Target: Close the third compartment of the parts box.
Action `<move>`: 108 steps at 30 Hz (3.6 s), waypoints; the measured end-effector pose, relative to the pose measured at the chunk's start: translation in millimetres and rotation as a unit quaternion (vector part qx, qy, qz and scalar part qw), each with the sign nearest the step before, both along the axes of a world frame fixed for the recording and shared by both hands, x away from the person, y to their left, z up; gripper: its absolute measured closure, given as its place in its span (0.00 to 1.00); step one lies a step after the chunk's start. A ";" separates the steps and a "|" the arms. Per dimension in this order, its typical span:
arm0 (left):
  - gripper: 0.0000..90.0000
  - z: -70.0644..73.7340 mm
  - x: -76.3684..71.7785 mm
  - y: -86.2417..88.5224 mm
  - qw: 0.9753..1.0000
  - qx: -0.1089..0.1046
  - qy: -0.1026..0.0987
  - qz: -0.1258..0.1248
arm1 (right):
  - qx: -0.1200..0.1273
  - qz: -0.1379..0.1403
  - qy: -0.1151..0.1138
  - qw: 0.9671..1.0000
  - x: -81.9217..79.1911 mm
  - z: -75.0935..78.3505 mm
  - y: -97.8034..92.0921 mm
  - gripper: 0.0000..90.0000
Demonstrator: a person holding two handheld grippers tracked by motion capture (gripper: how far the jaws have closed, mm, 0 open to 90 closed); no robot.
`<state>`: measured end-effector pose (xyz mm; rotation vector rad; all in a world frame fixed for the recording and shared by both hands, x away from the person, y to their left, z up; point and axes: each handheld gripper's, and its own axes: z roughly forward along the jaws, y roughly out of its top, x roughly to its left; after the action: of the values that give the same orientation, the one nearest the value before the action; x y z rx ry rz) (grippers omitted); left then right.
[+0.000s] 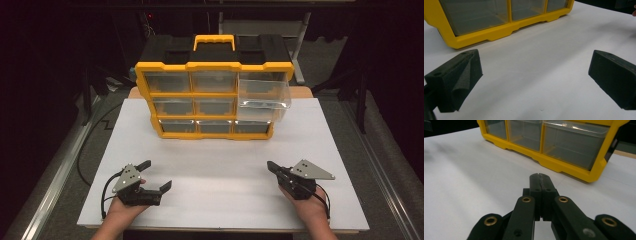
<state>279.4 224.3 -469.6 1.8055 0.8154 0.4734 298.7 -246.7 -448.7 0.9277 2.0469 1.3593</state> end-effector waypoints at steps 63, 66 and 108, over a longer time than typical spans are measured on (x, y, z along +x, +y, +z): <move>0.00 0.9 -1.5 0.6 1.000 -0.003 -0.005 -0.009 | 0.044 0.018 -0.124 0.991 19.2 114.7 53.3 1.00; 0.00 1.2 -1.6 0.7 1.000 -0.004 -0.006 -0.009 | 0.044 0.020 -0.130 0.990 19.4 121.0 54.5 1.00; 0.00 1.9 -2.4 0.9 1.000 -0.002 -0.009 -0.012 | 0.041 -0.012 -0.153 0.987 39.9 155.9 54.2 1.00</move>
<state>277.0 225.2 -467.8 1.8021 0.7817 0.4722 338.6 -192.5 -292.8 0.7217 1.7550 1.4805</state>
